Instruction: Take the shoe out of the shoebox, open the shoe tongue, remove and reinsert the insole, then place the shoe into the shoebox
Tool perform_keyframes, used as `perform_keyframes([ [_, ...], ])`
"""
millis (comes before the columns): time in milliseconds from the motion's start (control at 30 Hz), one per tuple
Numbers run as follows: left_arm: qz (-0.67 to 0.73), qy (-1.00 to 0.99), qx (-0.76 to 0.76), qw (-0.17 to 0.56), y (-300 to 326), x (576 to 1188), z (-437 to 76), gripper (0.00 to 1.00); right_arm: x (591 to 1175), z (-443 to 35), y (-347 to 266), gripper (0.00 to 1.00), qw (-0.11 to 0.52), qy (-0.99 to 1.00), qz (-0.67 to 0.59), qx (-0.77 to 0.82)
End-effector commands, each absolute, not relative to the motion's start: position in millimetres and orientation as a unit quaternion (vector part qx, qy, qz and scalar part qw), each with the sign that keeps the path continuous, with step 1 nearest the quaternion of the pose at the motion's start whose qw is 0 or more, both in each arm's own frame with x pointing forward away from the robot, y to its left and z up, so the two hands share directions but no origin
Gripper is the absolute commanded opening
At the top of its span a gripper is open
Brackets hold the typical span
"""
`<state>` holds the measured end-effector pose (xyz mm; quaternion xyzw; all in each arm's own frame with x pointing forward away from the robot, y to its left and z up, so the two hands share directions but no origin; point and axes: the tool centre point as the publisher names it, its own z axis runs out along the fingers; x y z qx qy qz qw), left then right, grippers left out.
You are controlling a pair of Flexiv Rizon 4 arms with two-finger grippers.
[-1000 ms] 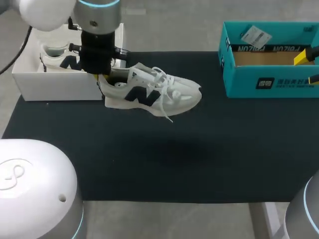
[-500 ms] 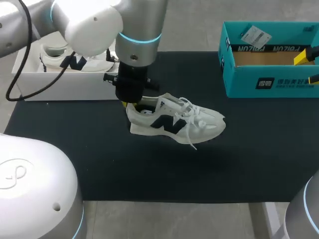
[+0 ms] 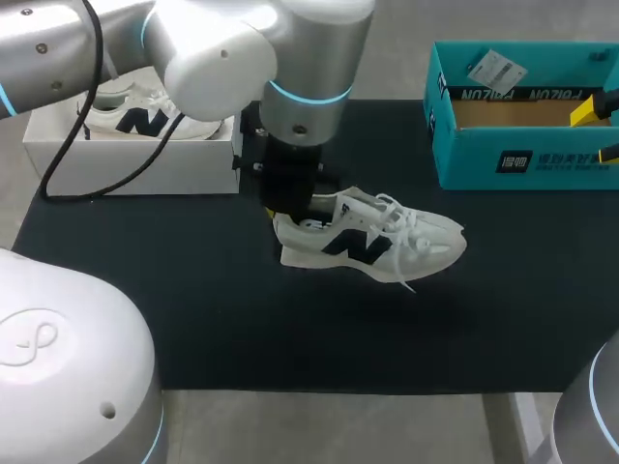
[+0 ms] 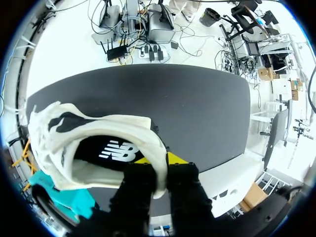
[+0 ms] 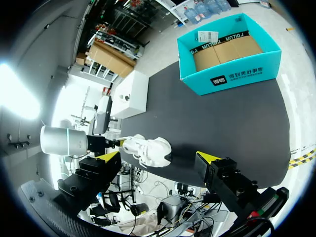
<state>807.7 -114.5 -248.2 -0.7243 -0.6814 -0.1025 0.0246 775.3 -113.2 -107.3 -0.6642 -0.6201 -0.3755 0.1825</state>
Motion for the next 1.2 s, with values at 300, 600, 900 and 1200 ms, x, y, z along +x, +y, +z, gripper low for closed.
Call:
perform_keyframes([
  [300,-0.109,-0.686,-0.720,0.001,-132.7,811.6,-262.3,0.00,775.0,-107.7,-112.7,1.00,0.182,-0.620,-0.375,-0.665],
  [600,-0.115,-0.676,-0.728,-0.012,-140.3,801.0,-293.8,0.00,775.0,-107.7,-112.7,1.00,0.182,-0.620,-0.375,-0.665],
  [900,-0.115,-0.694,-0.710,0.001,-139.3,802.5,-333.5,0.00,775.0,-107.7,-112.7,1.00,0.182,-0.620,-0.375,-0.665],
  [1200,-0.111,-0.706,-0.700,0.012,-147.2,805.6,-355.4,0.00,775.0,-107.7,-112.7,1.00,0.182,-0.620,-0.375,-0.665],
])
